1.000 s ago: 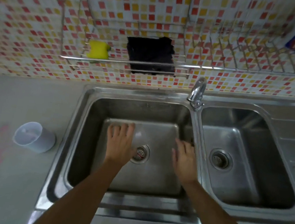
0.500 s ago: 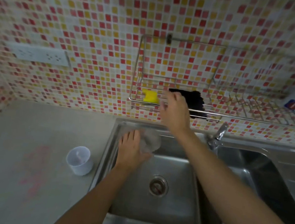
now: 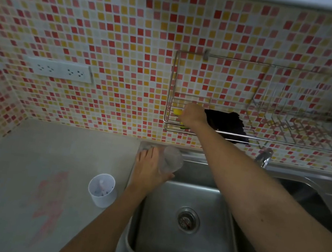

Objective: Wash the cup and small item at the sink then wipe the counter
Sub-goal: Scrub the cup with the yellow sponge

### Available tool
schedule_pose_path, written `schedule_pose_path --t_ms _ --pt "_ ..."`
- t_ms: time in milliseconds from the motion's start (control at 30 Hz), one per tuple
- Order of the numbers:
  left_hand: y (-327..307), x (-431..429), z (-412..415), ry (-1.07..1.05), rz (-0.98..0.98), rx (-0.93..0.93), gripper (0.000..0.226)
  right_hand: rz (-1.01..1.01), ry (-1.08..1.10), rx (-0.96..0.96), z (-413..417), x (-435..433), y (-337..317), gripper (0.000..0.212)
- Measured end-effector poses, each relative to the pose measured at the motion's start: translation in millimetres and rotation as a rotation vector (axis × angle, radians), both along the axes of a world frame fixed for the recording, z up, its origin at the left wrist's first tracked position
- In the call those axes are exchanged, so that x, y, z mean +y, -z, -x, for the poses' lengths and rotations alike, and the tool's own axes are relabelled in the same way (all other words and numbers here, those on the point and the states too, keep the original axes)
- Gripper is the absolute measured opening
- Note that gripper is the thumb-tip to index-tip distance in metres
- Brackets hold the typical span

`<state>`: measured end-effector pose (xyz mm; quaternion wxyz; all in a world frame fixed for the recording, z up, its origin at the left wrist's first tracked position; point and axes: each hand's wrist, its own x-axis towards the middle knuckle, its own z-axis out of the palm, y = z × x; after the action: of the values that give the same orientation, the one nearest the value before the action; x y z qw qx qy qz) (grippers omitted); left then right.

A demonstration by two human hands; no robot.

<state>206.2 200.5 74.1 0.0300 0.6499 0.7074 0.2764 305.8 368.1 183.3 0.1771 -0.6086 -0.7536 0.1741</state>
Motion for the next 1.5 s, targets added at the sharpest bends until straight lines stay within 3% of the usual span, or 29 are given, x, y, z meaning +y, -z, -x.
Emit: schedule_pose_path --t_ms 67,100,200,300,433,567,700,900,1133,1200,1333,1400,1500 --pt "3 5 2 0.029 0.002 -0.02 0.085 -0.025 -0.037 0.196 -7 -5 -3 0.014" --pt "4 7 3 0.044 0.0 -0.024 0.083 -0.038 -0.067 0.324 -12 -11 -7 0.014" --pt "13 15 4 0.074 -0.009 0.009 0.069 -0.139 -0.148 0.567 -30 -32 -19 0.037" --pt "20 19 1 0.114 0.004 -0.011 0.06 -0.256 -0.215 0.611 -55 -63 -17 0.041" --pt "22 18 -7 0.127 0.001 -0.06 0.05 -0.267 -0.252 0.432 -91 -107 17 0.044" --pt "16 13 -17 0.142 0.056 -0.122 0.06 -0.207 -0.353 0.166 -112 -125 70 0.039" --pt "5 10 -24 0.195 0.075 -0.078 0.066 -0.344 -0.498 -0.098 -122 -125 98 0.031" --pt "-3 5 -34 0.221 0.054 0.03 0.062 -0.366 -0.507 -0.06 -127 -148 99 0.035" --pt "-14 6 -68 0.344 0.126 0.023 0.066 -0.486 -0.602 -0.34 -161 -126 83 0.043" --pt "-19 10 -74 0.345 0.125 0.013 0.066 -0.471 -0.563 -0.261 -169 -127 88 0.039" --pt "-20 15 -85 0.34 0.171 0.048 0.07 -0.154 -0.426 0.111 -181 -146 101 0.03" --pt "-14 13 -93 0.337 0.188 0.052 0.071 -0.161 -0.505 0.041 -192 -142 101 0.031" --pt "-5 6 -106 0.333 0.223 0.025 0.076 -0.379 -0.676 -0.26 -203 -121 97 0.044"
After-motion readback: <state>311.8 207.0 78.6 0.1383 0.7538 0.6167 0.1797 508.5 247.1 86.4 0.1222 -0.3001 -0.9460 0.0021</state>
